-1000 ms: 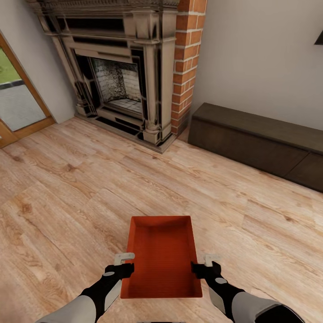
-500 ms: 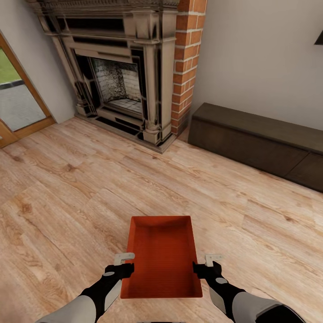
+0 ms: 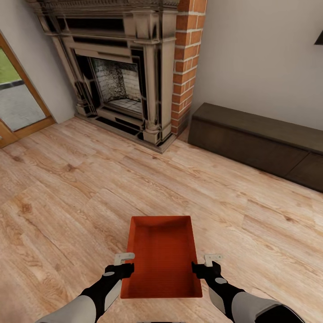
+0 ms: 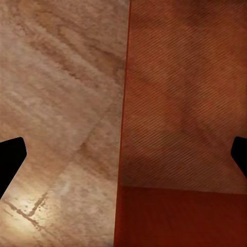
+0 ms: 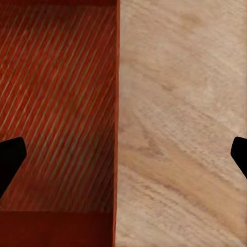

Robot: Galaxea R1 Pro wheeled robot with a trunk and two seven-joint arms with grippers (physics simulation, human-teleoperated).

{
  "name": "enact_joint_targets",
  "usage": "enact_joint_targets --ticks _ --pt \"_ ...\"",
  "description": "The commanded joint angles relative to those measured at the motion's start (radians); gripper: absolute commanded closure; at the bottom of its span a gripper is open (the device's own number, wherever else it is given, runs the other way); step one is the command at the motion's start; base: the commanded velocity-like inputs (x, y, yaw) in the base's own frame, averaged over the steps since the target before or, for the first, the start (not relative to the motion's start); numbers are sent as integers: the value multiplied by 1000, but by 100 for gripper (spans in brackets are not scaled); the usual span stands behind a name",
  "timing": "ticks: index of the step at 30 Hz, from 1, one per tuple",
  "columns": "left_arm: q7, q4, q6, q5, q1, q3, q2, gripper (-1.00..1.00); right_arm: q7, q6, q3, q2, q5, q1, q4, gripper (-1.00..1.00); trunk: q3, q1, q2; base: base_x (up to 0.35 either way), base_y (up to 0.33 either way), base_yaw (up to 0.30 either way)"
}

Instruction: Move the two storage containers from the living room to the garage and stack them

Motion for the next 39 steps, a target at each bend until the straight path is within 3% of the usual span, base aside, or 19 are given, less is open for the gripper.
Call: enact_joint_targets --ticks 1,5,22,39 --pt "5 0 0 10 0 -9 1 -100 -3 -4 8 1 -8 -1 2 -100 -1 0 0 0 0 0" --pt "5 0 0 10 0 -9 1 -100 -3 -4 8 2 -8 -1 2 -100 -1 0 0 0 0 0" --pt "5 -2 0 12 0 -9 1 -100 -3 -4 8 3 -8 -1 2 -100 -54 65 -119 0 0 0" --pt "5 -3 0 12 0 -9 1 -100 -3 -4 8 7 -8 -1 2 -100 -54 65 -119 0 0 0"
